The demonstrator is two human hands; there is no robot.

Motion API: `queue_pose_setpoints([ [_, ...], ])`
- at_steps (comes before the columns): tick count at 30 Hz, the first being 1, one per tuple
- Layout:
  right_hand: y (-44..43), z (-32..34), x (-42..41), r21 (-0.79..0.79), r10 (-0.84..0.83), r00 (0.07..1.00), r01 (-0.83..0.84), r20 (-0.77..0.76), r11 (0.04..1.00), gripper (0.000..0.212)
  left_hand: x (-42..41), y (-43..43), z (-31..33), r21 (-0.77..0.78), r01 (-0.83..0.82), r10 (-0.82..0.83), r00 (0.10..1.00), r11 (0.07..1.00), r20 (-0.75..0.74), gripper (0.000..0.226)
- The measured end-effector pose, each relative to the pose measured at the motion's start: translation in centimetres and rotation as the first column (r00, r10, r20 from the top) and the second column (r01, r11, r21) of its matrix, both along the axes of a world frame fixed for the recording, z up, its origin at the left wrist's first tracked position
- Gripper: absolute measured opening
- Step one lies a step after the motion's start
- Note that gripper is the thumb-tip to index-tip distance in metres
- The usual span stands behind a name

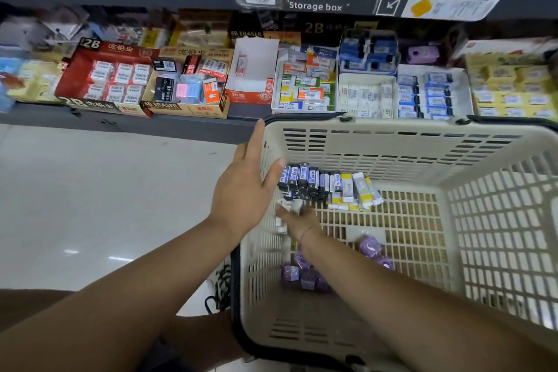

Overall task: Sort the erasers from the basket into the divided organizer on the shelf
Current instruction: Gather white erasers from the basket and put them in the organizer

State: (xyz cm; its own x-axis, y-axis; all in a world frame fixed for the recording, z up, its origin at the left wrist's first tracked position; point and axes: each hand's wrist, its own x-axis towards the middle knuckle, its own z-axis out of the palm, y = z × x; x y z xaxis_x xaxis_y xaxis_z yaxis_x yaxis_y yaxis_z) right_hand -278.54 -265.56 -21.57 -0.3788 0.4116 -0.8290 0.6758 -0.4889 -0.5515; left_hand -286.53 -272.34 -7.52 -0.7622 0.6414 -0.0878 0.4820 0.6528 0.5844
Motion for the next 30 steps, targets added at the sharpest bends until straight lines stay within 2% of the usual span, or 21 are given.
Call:
queue_pose_setpoints([
  [5,0.2,0.3,0.4,-0.131,-0.005,0.998,0.013,0.062,0.991,0.094,0.0,0.0,0.0,-0.005,-0.002,0.002,1.000,1.000,0.011,0.068],
  [10,0.9,0.8,0.4,-0.219,0.082,0.995,-0.068,0.055,0.973,0.062,0.0,0.0,0.1,0.006,-0.002,0.002,1.000,1.000,0.010,0.067],
  [14,1.1,0.5,0.6,-0.249,0.060,0.998,-0.050,0.035,0.967,0.046,0.1,0.0,0.2,0.008,0.002,-0.002,1.000,1.000,0.000,0.068],
  [19,1.4,0.8,0.9,-0.240,0.044,0.999,-0.037,0.026,0.970,0.053,0.1,0.1,0.2,-0.003,0.001,-0.001,1.000,1.000,-0.005,0.067],
  [26,1.9,2.7,2.7,-0.256,0.134,0.989,-0.146,-0.063,0.956,0.069,0.0,0.3,0.0,-0.038,0.020,-0.020,1.000,0.999,0.010,0.067],
  [27,2.1,3.5,3.0,-0.241,0.155,0.985,-0.168,-0.072,0.956,0.070,-0.1,0.2,-0.1,-0.071,0.018,-0.019,1.000,0.997,-0.012,0.066],
  [30,3.2,6.7,4.0,-0.174,0.218,0.971,-0.232,-0.094,0.957,0.059,-0.1,0.3,0.0,-0.152,0.050,-0.090,0.959,0.987,-0.269,0.067],
])
